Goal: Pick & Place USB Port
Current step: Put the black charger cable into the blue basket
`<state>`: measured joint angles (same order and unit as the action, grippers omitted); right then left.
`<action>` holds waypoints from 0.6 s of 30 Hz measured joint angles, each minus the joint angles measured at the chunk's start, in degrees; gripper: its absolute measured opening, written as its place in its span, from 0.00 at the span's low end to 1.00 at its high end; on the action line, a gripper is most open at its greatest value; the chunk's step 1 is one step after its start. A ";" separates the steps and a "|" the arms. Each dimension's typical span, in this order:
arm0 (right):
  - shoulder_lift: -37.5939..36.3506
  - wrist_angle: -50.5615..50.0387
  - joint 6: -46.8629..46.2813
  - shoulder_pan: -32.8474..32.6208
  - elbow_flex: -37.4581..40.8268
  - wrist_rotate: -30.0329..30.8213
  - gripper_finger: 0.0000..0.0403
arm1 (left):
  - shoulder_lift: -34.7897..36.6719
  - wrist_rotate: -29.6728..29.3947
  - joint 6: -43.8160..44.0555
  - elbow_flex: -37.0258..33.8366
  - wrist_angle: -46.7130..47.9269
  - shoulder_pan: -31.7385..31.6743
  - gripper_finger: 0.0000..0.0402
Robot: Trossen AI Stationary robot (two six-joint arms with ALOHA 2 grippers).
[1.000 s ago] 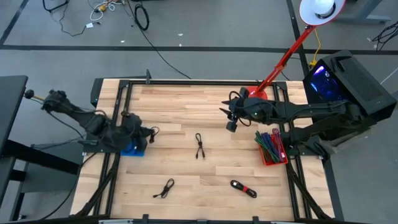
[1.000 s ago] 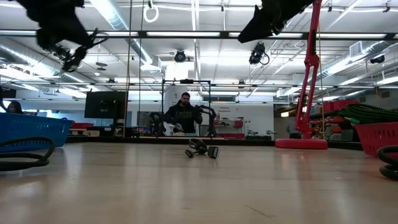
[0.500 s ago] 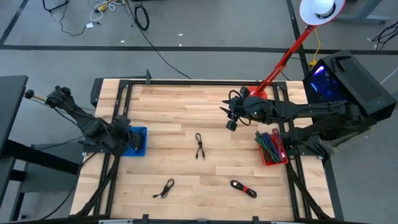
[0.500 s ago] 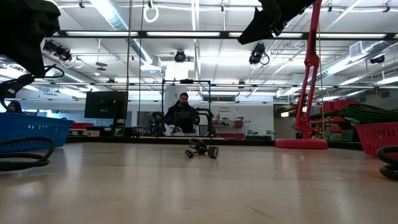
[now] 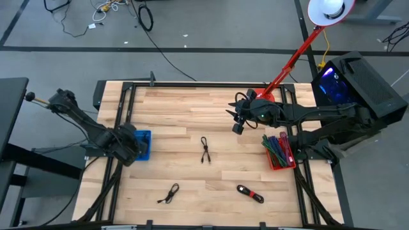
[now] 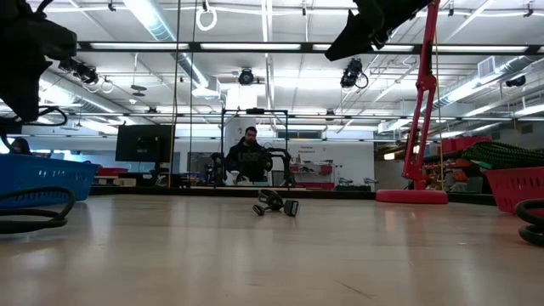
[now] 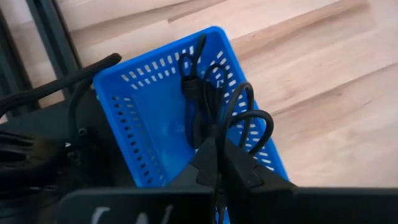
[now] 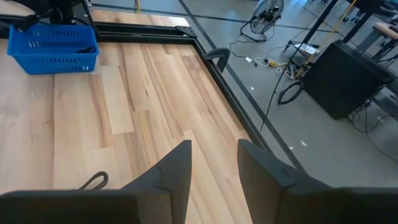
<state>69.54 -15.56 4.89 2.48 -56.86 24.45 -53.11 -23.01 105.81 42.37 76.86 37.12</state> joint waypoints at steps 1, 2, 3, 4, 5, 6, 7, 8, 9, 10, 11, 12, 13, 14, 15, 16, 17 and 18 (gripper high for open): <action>0.00 0.00 -0.15 0.00 0.00 -0.02 0.32 | -1.00 0.14 -0.13 0.00 -0.01 0.00 0.02; 0.00 0.01 -0.20 0.00 0.00 -0.02 0.32 | -1.99 0.22 -0.24 0.00 -0.07 0.00 0.02; 0.00 0.01 -0.36 0.00 0.00 -0.02 0.32 | -2.88 0.38 -0.47 -0.01 -0.09 0.00 0.02; 0.00 0.02 -0.49 0.00 0.00 -0.02 0.32 | -3.70 0.38 -0.81 -0.02 -0.09 0.00 0.02; 0.00 0.01 -0.79 0.00 0.00 -0.04 0.32 | -4.54 0.38 -0.93 0.00 -0.07 -0.02 0.02; 0.00 0.01 -1.03 0.00 0.00 -0.04 0.32 | -5.33 0.40 -0.99 -0.01 -0.07 -0.02 0.02; 0.00 0.01 -1.18 -0.02 0.00 -0.04 0.32 | -5.95 0.45 -1.02 -0.02 -0.09 -0.02 0.02; 0.00 0.01 -1.22 -0.04 0.00 -0.07 0.32 | -6.50 0.71 -1.28 -0.02 -0.22 -0.02 0.02; 0.00 0.01 -1.25 -0.04 0.00 -0.47 0.32 | -6.98 0.92 -1.46 -0.01 -0.27 -0.04 0.02; 0.00 0.04 -1.39 -0.04 0.00 -1.09 0.32 | -7.50 1.02 -1.50 0.00 -0.26 -0.04 0.02; 0.00 0.08 -1.39 -0.04 0.00 -1.77 0.32 | -7.92 1.04 -1.49 -0.01 -0.26 -0.04 0.02; 0.00 0.10 -1.40 -0.04 0.00 -2.37 0.32 | -8.23 1.06 -1.50 -0.01 -0.28 -0.04 0.03; 0.00 0.10 -1.40 -0.04 0.00 -2.60 0.32 | -8.47 1.05 -1.50 -0.01 -0.24 -0.04 0.04; 0.00 0.10 -1.40 -0.05 0.00 -2.89 0.32 | -8.74 1.06 -1.50 0.00 -0.24 -0.04 0.06; 0.00 0.12 -1.40 -0.07 0.00 -2.93 0.32 | -8.86 1.06 -1.50 0.00 -0.26 -0.04 0.08; 0.00 0.12 -1.40 -0.07 0.00 -2.97 0.32 | -8.87 1.05 -1.51 -0.01 -0.25 -0.04 0.10; 0.00 0.12 -1.40 -0.07 0.00 -2.97 0.32 | -8.84 1.05 -1.52 0.00 -0.24 -0.04 0.12; 0.00 0.12 -1.40 -0.07 0.00 -2.97 0.32 | -8.84 1.06 -1.52 0.00 -0.22 -0.04 0.14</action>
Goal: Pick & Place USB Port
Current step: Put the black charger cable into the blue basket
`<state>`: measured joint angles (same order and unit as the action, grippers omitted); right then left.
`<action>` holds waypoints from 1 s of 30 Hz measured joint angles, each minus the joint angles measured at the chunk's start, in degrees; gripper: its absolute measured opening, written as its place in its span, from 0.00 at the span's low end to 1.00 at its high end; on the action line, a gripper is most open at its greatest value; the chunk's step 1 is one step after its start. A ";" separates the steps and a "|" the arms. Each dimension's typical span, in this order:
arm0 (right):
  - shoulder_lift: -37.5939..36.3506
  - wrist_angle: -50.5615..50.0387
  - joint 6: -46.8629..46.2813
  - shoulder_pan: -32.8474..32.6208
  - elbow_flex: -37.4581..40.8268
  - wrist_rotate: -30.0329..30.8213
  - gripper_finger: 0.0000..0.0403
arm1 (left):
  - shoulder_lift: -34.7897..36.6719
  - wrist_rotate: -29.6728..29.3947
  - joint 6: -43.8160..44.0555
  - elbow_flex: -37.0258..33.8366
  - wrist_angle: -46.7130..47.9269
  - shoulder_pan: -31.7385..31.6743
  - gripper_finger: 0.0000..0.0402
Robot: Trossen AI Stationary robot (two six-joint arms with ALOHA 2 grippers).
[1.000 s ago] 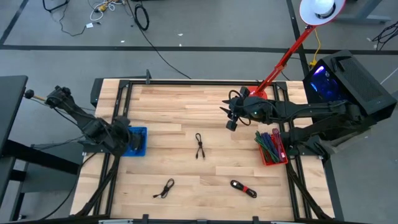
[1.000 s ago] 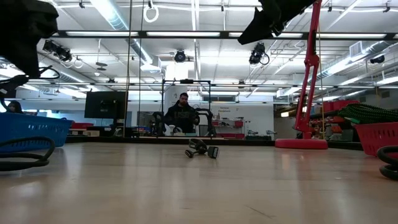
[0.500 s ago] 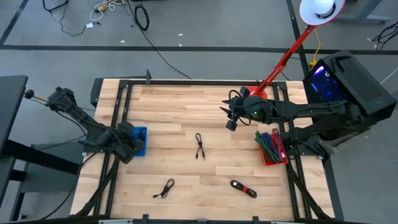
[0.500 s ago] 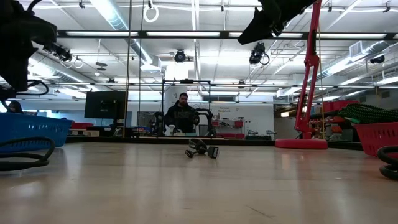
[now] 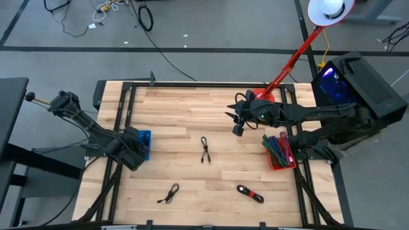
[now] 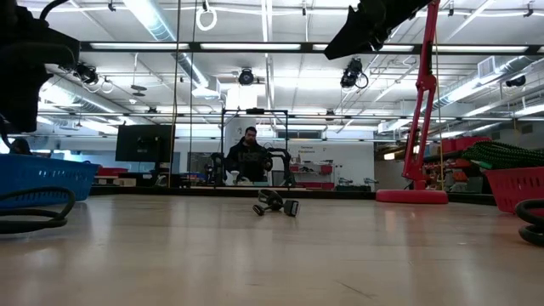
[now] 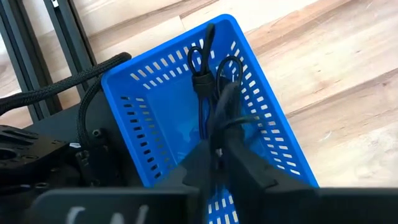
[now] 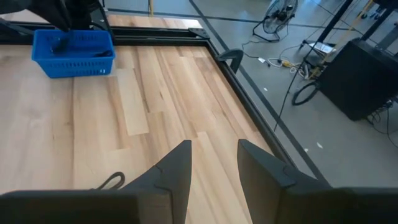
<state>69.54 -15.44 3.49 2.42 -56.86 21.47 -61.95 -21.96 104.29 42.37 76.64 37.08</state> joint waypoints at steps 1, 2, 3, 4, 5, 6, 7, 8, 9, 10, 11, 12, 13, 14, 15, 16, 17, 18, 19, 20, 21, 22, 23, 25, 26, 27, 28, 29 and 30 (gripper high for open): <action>0.00 -0.01 0.00 0.00 0.00 0.01 0.32 | 0.00 -0.02 0.00 0.00 0.00 0.00 0.17; 0.00 -0.01 0.00 0.00 0.00 0.02 0.32 | 0.00 -0.02 0.00 -0.02 0.00 0.00 0.19; 0.00 -0.01 0.00 0.00 0.00 0.02 0.32 | 0.00 -0.02 -0.05 -0.01 0.00 0.00 0.22; 0.00 -0.02 0.00 0.00 0.00 0.02 0.32 | 0.02 -0.01 -0.30 0.00 0.00 0.00 0.24; 0.00 -0.02 0.00 0.00 0.00 0.02 0.32 | 0.02 -0.02 -0.41 0.00 -0.02 0.00 0.26; 0.02 -0.02 0.00 0.00 0.00 0.02 0.32 | 0.02 -0.02 -0.42 0.00 -0.02 0.00 0.28; 0.02 -0.06 0.00 0.00 0.00 0.00 0.32 | 0.03 -0.02 -0.42 -0.01 -0.02 0.00 0.30; 0.00 -0.26 -0.05 0.00 0.00 -0.05 0.32 | 0.07 -0.02 -0.43 0.00 -0.02 0.00 0.31; 0.02 -0.66 -0.27 0.00 0.00 -0.11 0.32 | 0.09 -0.02 -0.45 -0.01 -0.01 0.00 0.33; 0.01 -1.52 -0.63 0.00 0.00 -0.59 0.32 | 0.09 -0.02 -0.49 0.00 -0.02 0.00 0.34; 0.01 -2.74 -1.02 0.00 0.00 -1.08 0.32 | 0.09 -0.19 -0.62 0.00 -0.01 0.00 0.35; 0.03 -4.07 -1.37 0.00 0.00 -1.83 0.32 | 0.09 -0.59 -1.04 -0.01 -0.02 0.00 0.36; 0.04 -5.56 -1.98 0.00 0.00 -2.59 0.32 | 0.09 -1.13 -1.70 -0.01 -0.06 0.00 0.36; 0.04 -7.17 -3.01 -0.01 0.00 -3.92 0.32 | 0.09 -1.88 -2.83 0.00 -0.14 0.00 0.37; 0.04 -8.81 -4.50 -0.13 0.00 -5.83 0.32 | 0.09 -2.77 -3.60 -0.02 -0.25 0.00 0.37; 0.17 -10.38 -6.26 -0.34 0.00 -8.00 0.32 | 0.09 -4.36 -5.22 0.00 -0.57 0.01 0.37; 0.35 -11.93 -7.85 -0.78 0.00 -10.57 0.32 | 0.09 -6.52 -7.58 0.00 -1.04 0.00 0.37; 0.53 -13.60 -9.31 -1.38 0.00 -13.21 0.32 | 0.09 -9.22 -10.11 0.00 -1.41 0.02 0.37; 0.76 -15.20 -10.60 -2.23 0.02 -15.59 0.32 | 0.09 -12.14 -12.63 0.00 -1.78 0.01 0.37; 1.06 -16.48 -11.77 -3.25 0.02 -17.38 0.32 | 0.09 -15.23 -15.27 0.00 -2.13 0.01 0.36; 1.40 -17.55 -13.24 -4.48 0.02 -18.81 0.32 | 0.09 -18.27 -17.55 0.00 -2.57 0.00 0.36; 1.77 -18.71 -14.94 -5.83 0.02 -19.43 0.32 | 0.09 -21.23 -19.51 0.00 -3.18 0.00 0.36; 2.19 -19.76 -16.91 -7.25 0.02 -19.66 0.32 | 0.09 -24.44 -21.28 0.00 -3.93 0.01 0.36; 3.04 -21.07 -21.10 -10.20 0.02 -19.67 0.32 | 0.09 -30.72 -24.50 0.00 -5.91 0.00 0.37; 3.55 -21.59 -23.34 -11.73 0.02 -19.78 0.32 | 0.09 -33.46 -26.12 0.00 -6.96 0.00 0.37; 4.10 -21.63 -25.50 -13.19 0.02 -20.31 0.32 | 0.09 -35.88 -27.77 0.00 -8.19 0.00 0.37; 4.65 -21.43 -27.38 -14.64 0.02 -21.19 0.32 | 0.09 -38.20 -29.51 0.00 -9.50 0.00 0.37; 5.24 -21.04 -29.26 -15.89 0.02 -21.74 0.32 | 0.09 -40.28 -31.13 0.00 -10.73 0.00 0.36; 5.90 -20.41 -31.36 -17.17 0.02 -22.06 0.32 | 0.11 -42.42 -32.88 0.00 -12.25 0.00 0.36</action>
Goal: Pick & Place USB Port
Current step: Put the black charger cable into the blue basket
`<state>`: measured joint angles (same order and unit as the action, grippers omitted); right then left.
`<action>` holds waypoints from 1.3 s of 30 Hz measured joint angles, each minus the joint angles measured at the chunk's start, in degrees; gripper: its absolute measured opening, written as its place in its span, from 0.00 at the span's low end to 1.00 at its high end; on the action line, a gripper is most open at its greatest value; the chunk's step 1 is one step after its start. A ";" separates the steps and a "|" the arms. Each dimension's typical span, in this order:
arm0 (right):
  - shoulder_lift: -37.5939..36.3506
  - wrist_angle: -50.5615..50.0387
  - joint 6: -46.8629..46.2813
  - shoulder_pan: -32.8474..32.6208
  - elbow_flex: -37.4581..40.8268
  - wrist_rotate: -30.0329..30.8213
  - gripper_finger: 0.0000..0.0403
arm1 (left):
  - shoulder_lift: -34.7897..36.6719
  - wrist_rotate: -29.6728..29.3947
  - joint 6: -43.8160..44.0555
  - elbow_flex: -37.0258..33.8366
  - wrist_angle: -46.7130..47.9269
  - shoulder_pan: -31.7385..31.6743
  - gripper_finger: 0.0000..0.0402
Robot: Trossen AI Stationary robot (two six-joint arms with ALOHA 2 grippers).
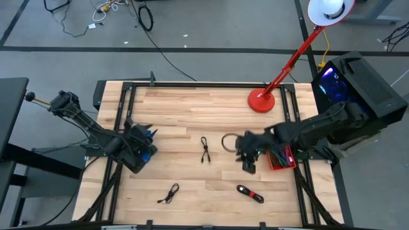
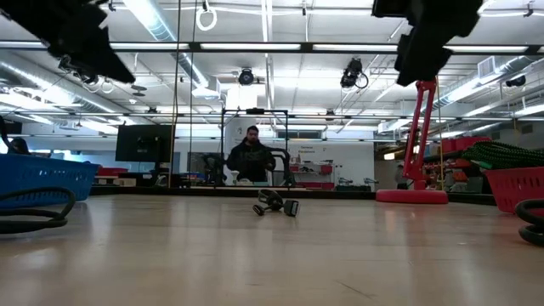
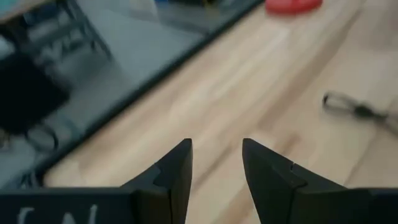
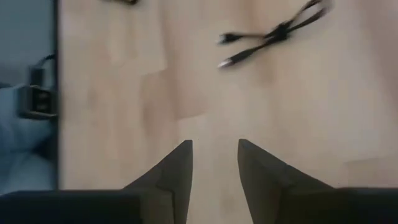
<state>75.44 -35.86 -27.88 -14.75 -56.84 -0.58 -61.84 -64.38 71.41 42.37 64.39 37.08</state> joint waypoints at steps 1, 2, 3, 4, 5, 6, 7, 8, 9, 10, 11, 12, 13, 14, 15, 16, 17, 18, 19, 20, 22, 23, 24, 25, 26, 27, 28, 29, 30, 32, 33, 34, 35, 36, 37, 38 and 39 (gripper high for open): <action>0.70 0.82 -1.89 -1.27 0.00 -0.62 0.32 | -0.02 -1.85 -1.60 0.02 -1.76 0.00 0.36; 1.44 1.46 -3.59 -2.37 0.00 -1.40 0.32 | -0.02 -3.67 -3.21 0.02 -3.63 0.00 0.36; 2.20 2.15 -5.10 -3.50 0.00 -2.01 0.32 | 0.00 -5.56 -5.31 0.02 -5.87 0.00 0.36; 3.04 3.15 -6.68 -4.71 0.00 -2.65 0.32 | 0.00 -7.07 -7.54 0.02 -8.21 0.00 0.36; 3.87 4.25 -8.22 -5.85 0.00 -2.94 0.32 | 0.00 -8.53 -10.15 0.02 -10.74 0.00 0.36; 4.86 5.28 -9.78 -6.95 0.00 -3.03 0.32 | 0.00 -9.88 -12.92 0.02 -13.34 0.00 0.36; 5.85 6.25 -11.19 -8.03 0.00 -3.38 0.32 | 0.00 -10.92 -15.78 0.02 -16.07 0.00 0.36; 6.86 7.29 -12.46 -9.03 0.00 -3.61 0.32 | 0.00 -11.73 -18.75 0.02 -19.04 0.00 0.35; 7.80 8.53 -13.63 -9.94 0.00 -3.57 0.32 | 0.00 -12.22 -21.83 0.02 -22.05 0.00 0.35; 8.72 9.59 -14.57 -10.75 0.00 -3.57 0.32 | 0.00 -12.36 -24.79 0.02 -25.12 0.00 0.35; 9.76 10.40 -15.37 -11.50 0.00 -3.56 0.32 | 0.00 -12.33 -27.46 0.04 -28.02 0.00 0.35; 10.71 11.33 -16.11 -12.16 0.00 -3.55 0.32 | 0.00 -12.03 -30.02 0.04 -30.86 0.00 0.35; 11.72 12.41 -16.92 -12.73 0.00 -3.54 0.32 | 0.00 -11.40 -32.42 0.04 -33.66 0.02 0.35; 12.68 13.61 -17.51 -13.29 0.00 -3.64 0.32 | 0.00 -10.27 -34.29 0.07 -36.20 0.05 0.35; 13.58 14.82 -18.20 -13.78 0.00 -4.20 0.32 | 0.00 -8.73 -36.15 0.07 -38.53 0.07 0.35; 14.55 16.17 -18.51 -14.19 0.00 -4.76 0.32 | 0.00 -6.95 -37.72 0.07 -40.54 0.07 0.35; 15.54 17.28 -18.83 -14.59 0.00 -5.01 0.32 | 0.00 -5.11 -38.91 0.07 -42.29 0.07 0.35; 16.40 17.72 -19.58 -14.97 0.00 -5.04 0.32 | -0.01 -3.36 -39.92 0.07 -43.84 0.07 0.35; 17.22 17.67 -19.93 -15.20 0.00 -5.35 0.32 | -0.02 -1.93 -41.18 0.07 -45.26 0.07 0.35; 17.99 17.35 -20.07 -15.25 0.00 -6.03 0.32 | -0.02 -0.87 -42.33 0.07 -46.46 0.07 0.35; 18.86 15.20 -20.24 -15.27 0.00 -7.18 0.32 | -0.02 0.71 -43.68 0.07 -48.57 0.07 0.35; 19.10 14.44 -20.68 -15.12 0.02 -7.32 0.32 | -0.02 1.47 -43.88 0.07 -49.42 0.07 0.35; 19.19 13.71 -21.19 -14.90 0.02 -7.43 0.32 | -0.02 2.27 -44.02 0.07 -50.07 0.07 0.35; 19.19 12.55 -21.38 -14.79 0.02 -7.41 0.32 | -0.02 3.32 -44.01 0.07 -50.65 0.07 0.35; 19.19 11.63 -21.62 -14.63 0.02 -7.43 0.32 | -0.02 4.42 -44.01 0.07 -51.11 0.07 0.35; 19.19 11.16 -22.05 -14.49 0.02 -7.42 0.33 | -0.02 5.48 -43.99 0.07 -51.27 0.07 0.35; 19.19 10.94 -22.36 -14.28 0.02 -7.42 0.33 | -0.02 6.58 -44.01 0.07 -51.39 0.07 0.35; 19.19 10.85 -22.51 -14.08 0.00 -7.49 0.34 | -0.02 7.36 -43.99 0.07 -51.59 0.07 0.35; 19.19 10.75 -22.55 -13.86 0.00 -7.69 0.35 | -0.02 8.04 -43.98 0.07 -51.86 0.08 0.35; 19.19 10.04 -23.02 -13.67 0.00 -7.98 0.36 | -0.02 9.05 -43.63 0.07 -51.98 0.09 0.35; 19.19 9.24 -23.82 -13.67 0.00 -7.85 0.36 | -0.02 9.39 -43.60 0.07 -52.14 0.09 0.35; 19.19 8.25 -24.78 -13.67 0.00 -7.53 0.37 | -0.02 10.05 -43.57 0.07 -52.39 0.13 0.35; 19.19 7.22 -25.61 -13.67 0.00 -7.44 0.38 | -0.02 10.79 -43.57 0.07 -52.52 0.12 0.35; 19.19 6.04 -26.33 -13.69 0.00 -7.49 0.38 | -0.04 11.61 -43.57 0.07 -52.61 0.17 0.35; 19.19 4.67 -27.08 -13.72 0.00 -7.63 0.39 | -0.17 12.45 -43.58 0.07 -52.98 0.17 0.35; 19.19 3.54 -27.98 -13.77 0.00 -7.88 0.39 | -0.47 13.12 -43.58 0.07 -53.51 0.17 0.35; 19.19 2.96 -29.23 -13.90 0.00 -7.98 0.40 | -0.79 13.46 -43.62 0.07 -53.67 0.20 0.35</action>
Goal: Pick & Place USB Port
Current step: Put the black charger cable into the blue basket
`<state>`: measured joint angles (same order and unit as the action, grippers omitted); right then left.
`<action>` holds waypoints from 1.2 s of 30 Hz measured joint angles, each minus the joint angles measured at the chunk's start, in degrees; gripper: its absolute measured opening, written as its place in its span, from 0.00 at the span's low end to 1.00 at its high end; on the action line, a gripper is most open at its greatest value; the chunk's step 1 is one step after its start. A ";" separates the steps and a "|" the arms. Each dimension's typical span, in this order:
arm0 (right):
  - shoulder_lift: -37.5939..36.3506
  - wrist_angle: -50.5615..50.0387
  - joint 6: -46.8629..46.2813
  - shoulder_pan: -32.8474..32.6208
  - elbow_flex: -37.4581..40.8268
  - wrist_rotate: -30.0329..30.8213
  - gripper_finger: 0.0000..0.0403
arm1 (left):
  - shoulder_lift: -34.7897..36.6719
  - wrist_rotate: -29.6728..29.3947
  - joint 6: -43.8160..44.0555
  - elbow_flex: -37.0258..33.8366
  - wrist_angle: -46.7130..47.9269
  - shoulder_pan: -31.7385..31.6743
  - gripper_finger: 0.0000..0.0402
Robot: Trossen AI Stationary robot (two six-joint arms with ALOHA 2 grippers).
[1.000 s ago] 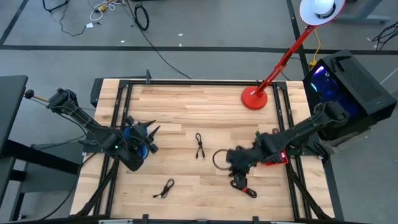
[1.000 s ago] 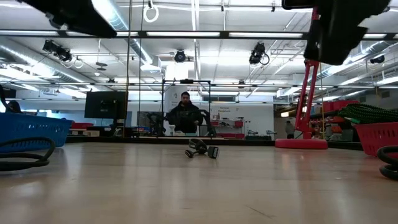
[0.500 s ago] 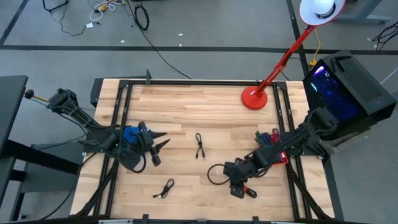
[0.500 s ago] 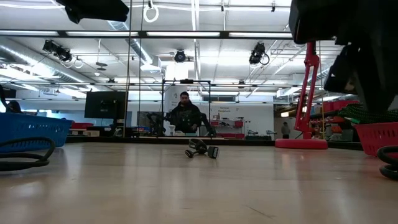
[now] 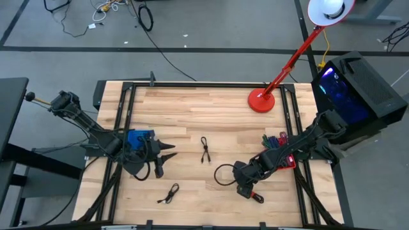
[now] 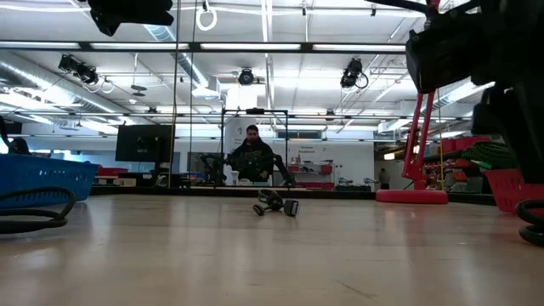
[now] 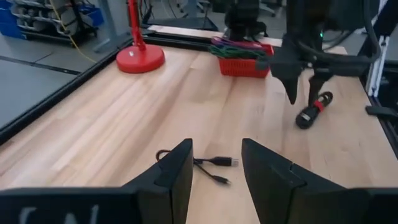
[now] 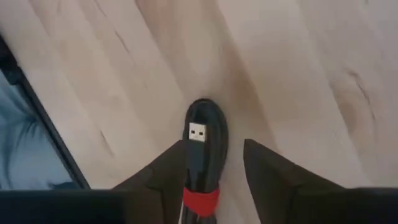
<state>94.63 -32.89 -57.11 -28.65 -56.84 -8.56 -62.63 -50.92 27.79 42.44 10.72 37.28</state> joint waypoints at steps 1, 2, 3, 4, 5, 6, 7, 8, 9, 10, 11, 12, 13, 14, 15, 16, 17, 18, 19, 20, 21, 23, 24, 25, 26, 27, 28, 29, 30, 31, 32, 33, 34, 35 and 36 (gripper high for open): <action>0.00 0.00 -1.08 -0.14 0.00 0.08 0.40 | -0.32 0.16 0.00 0.00 -0.03 0.15 0.35; 0.00 0.29 -1.79 -0.33 0.00 0.02 0.41 | -0.54 0.17 0.00 0.00 -0.07 0.28 0.35; 0.00 0.61 -2.35 -0.55 0.00 0.02 0.41 | -0.79 0.17 0.00 0.00 -0.09 0.30 0.35; 0.00 0.87 -2.66 -0.80 0.00 0.02 0.42 | -1.14 0.16 0.00 0.00 -0.25 0.31 0.35; 0.00 1.08 -3.14 -1.11 0.00 0.02 0.42 | -1.47 0.15 -0.01 0.00 -0.18 0.31 0.35; 0.00 1.13 -3.60 -1.42 0.00 0.04 0.42 | -1.57 0.17 -0.02 0.00 -0.07 0.29 0.35; 0.00 1.02 -3.90 -1.77 0.00 0.09 0.42 | -1.56 0.14 -0.02 0.00 -0.12 0.28 0.35; 0.00 0.80 -3.93 -2.22 0.00 0.35 0.42 | -1.50 0.08 -0.02 0.00 -0.25 0.28 0.35; 0.00 0.54 -3.95 -2.65 0.00 0.84 0.42 | -1.49 0.04 -0.02 0.00 -0.25 0.28 0.35; 0.00 0.23 -3.94 -3.04 0.00 1.47 0.42 | -1.51 0.04 -0.02 0.00 -0.21 0.28 0.35; 0.00 -0.05 -4.00 -3.38 0.00 2.08 0.42 | -1.51 0.04 -0.03 0.00 -0.17 0.28 0.35; 0.00 -0.40 -4.17 -3.68 0.00 2.52 0.42 | -1.51 0.00 -0.02 0.00 -0.24 0.31 0.35; 0.00 -0.91 -4.40 -3.95 0.00 2.71 0.42 | -1.51 0.00 -0.02 0.00 -0.22 0.28 0.35; 0.00 -1.45 -4.60 -4.15 0.00 2.99 0.42 | -1.51 0.00 -0.04 0.00 -0.20 0.28 0.35; 0.00 -1.93 -4.81 -4.31 0.00 3.25 0.42 | -1.51 0.00 -0.04 0.00 -0.20 0.28 0.35; 0.00 -2.40 -5.03 -4.50 0.00 3.57 0.42 | -1.51 0.00 -0.04 0.00 -0.22 0.28 0.35; 0.00 -2.77 -5.15 -4.63 0.00 3.83 0.42 | -1.51 0.00 -0.04 0.00 -0.21 0.28 0.35; 0.00 -2.90 -5.40 -4.81 0.00 4.00 0.42 | -1.51 0.00 -0.04 0.00 -0.20 0.28 0.35; 0.00 -2.85 -5.51 -4.99 0.00 4.21 0.42 | -1.51 0.00 -0.04 0.00 -0.22 0.29 0.35; 0.00 -2.81 -5.76 -5.18 0.00 4.61 0.42 | -1.51 0.00 0.00 0.00 -0.22 0.29 0.35; 0.00 -2.85 -6.06 -5.34 0.00 5.01 0.42 | -1.51 0.00 0.00 0.00 -0.22 0.28 0.35; 0.60 -2.79 -6.77 -5.76 -0.02 5.09 0.42 | -1.51 0.00 0.00 0.00 -0.22 0.28 0.35; 0.95 -3.00 -6.94 -6.05 -0.02 5.08 0.42 | -1.51 0.00 0.02 0.00 -0.24 0.28 0.35; 1.43 -3.20 -6.94 -6.32 -0.02 5.01 0.42 | -1.51 0.00 0.02 0.00 -0.24 0.28 0.35; 1.97 -2.86 -6.92 -6.43 -0.02 4.61 0.42 | -1.51 0.00 0.02 0.00 -0.24 0.29 0.35; 2.47 -2.61 -6.88 -6.53 -0.02 3.84 0.42 | -1.51 0.01 0.02 0.00 -0.24 0.28 0.35; 2.81 -2.81 -6.67 -6.60 -0.02 3.59 0.42 | -1.51 0.03 0.01 0.00 -0.30 0.28 0.35; 2.98 -2.69 -6.68 -6.64 -0.02 3.58 0.42 | -1.51 0.02 0.00 0.00 -0.40 0.29 0.35; 3.20 -1.98 -6.68 -6.64 -0.02 3.58 0.42 | -1.51 0.03 0.01 0.00 -0.50 0.28 0.35; 3.42 -1.31 -6.64 -6.64 -0.02 3.60 0.42 | -1.51 0.12 0.02 0.00 -0.53 0.28 0.35; 3.64 -1.16 -6.48 -6.64 -0.02 3.58 0.42 | -1.51 0.15 0.02 0.00 -0.59 0.28 0.35; 3.91 -0.97 -6.48 -6.62 -0.02 3.56 0.42 | -1.51 0.15 0.02 0.00 -0.74 0.31 0.35; 4.30 -0.45 -6.48 -6.63 -0.03 3.56 0.42 | -1.51 0.17 0.02 0.00 -0.77 0.28 0.35; 4.77 -0.18 -6.46 -6.73 -0.04 3.52 0.42 | -1.51 0.17 0.02 0.00 -0.80 0.28 0.35; 5.31 -0.14 -6.45 -6.89 -0.05 3.27 0.42 | -1.51 0.20 0.02 0.00 -1.02 0.31 0.35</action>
<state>99.94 -33.04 -63.56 -35.54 -56.89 -5.29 -64.14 -50.72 27.81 42.44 9.70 37.58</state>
